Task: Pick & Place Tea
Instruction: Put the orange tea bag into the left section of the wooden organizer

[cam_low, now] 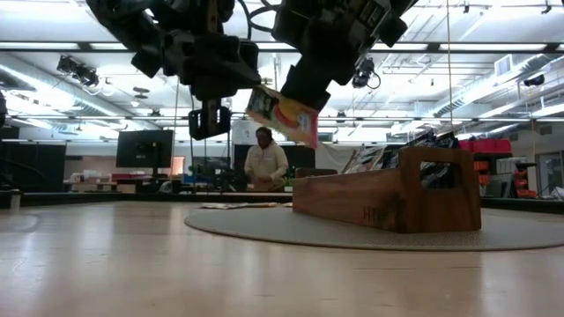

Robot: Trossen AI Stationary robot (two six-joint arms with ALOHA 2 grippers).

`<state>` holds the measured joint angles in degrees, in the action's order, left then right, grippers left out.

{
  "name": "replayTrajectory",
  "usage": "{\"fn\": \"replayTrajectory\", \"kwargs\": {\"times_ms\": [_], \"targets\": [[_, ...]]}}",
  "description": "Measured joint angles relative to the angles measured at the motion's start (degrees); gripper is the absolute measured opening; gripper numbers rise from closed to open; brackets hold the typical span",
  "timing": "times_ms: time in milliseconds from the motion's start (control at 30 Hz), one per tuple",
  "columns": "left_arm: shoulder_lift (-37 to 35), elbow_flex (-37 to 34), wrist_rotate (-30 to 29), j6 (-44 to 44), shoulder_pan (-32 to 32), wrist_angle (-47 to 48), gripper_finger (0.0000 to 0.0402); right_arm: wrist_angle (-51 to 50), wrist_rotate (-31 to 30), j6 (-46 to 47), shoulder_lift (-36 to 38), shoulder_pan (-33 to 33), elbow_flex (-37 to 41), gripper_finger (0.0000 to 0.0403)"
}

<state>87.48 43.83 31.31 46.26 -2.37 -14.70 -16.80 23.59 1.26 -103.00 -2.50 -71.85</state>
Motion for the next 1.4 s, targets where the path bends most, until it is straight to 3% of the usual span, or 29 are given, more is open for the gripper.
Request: {"fn": "replayTrajectory", "kwargs": {"times_ms": [133, 200, 400, 667, 933, 1133, 1400], "targets": [[-0.2, 0.0, -0.4, 0.0, 0.0, -0.4, 0.0000, -0.2, 0.7, 0.6, 0.0, 0.0, 0.0, 0.0033], [-0.2, 0.1, -0.5, 1.4, -0.1, -1.0, 0.0000, -0.3, 0.9, 1.6, 0.0, 0.1, 0.0, 0.0012], [-0.5, 0.1, -0.5, 2.9, -1.5, -3.1, 0.0022, -1.9, -4.2, 8.0, 2.5, 0.2, 0.0, 0.0004], [-6.3, 0.1, -0.5, 1.5, -6.8, -7.4, 0.0060, -9.5, -11.7, 11.4, 10.9, 0.2, 0.0, 0.0001], [-10.6, 0.1, -0.8, -3.4, -12.4, -13.3, 0.0167, -16.2, -27.2, 16.3, 20.8, -0.3, 0.0, 0.0001], [-11.2, 0.1, -1.1, -3.7, -14.6, -20.6, 0.0232, -7.5, -40.0, 19.3, 27.7, -0.3, 0.0, 0.0000], [-11.1, 0.1, -8.2, -6.1, -15.2, -27.1, 0.0243, 8.7, -40.7, 21.2, 27.3, 0.5, -0.1, 0.0000]]}}
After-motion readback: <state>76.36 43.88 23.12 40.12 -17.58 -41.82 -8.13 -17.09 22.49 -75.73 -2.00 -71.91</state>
